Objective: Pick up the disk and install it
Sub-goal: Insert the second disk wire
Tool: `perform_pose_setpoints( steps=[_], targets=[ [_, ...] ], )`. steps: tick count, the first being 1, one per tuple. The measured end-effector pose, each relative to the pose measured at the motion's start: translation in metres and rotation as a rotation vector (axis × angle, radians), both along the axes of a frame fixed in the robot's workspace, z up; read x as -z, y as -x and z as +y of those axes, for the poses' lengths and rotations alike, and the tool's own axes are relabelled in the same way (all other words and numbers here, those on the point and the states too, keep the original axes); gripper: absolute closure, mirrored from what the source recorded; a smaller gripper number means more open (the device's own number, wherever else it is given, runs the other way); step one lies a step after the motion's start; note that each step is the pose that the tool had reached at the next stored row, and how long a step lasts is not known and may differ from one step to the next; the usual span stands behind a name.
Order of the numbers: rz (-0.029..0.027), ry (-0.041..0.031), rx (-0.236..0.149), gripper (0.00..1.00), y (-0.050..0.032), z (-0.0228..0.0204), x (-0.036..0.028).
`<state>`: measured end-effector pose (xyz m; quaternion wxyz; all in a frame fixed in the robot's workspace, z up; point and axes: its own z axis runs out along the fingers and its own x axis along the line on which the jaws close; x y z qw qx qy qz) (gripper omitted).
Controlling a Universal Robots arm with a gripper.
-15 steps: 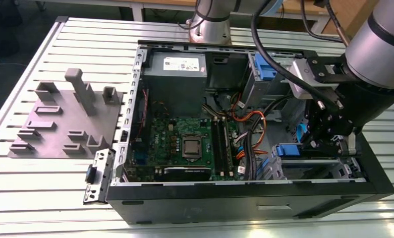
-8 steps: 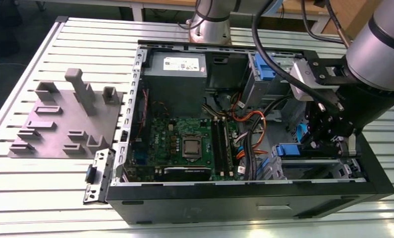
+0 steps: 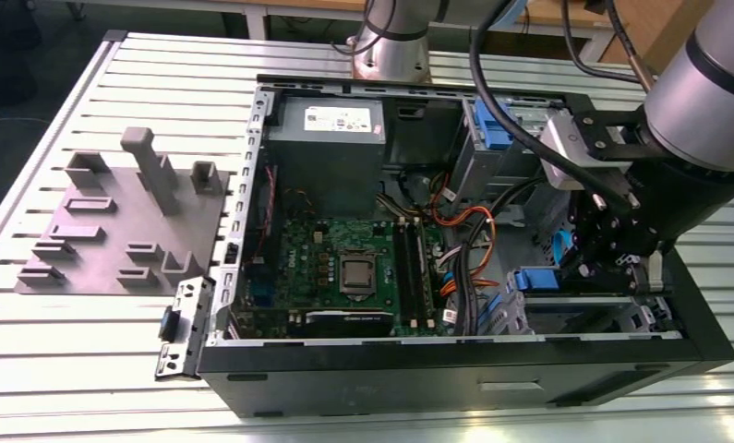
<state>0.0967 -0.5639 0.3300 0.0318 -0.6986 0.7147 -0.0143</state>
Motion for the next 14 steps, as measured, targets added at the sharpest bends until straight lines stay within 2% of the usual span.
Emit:
perform_pose_setpoints(
  steps=[2, 3, 5, 14],
  targets=[
    [0.0003, -0.0002, 0.000, 0.84, 0.0000, 0.0000, 0.0000],
    [0.0003, -0.0002, 0.000, 0.77, 0.0000, 0.0000, -0.0002],
    [0.0003, -0.0003, 0.000, 0.77, 0.0001, -0.0001, -0.0019],
    [0.0003, -0.0009, 0.000, 0.77, 0.0001, 0.0001, -0.0165]
  ],
)
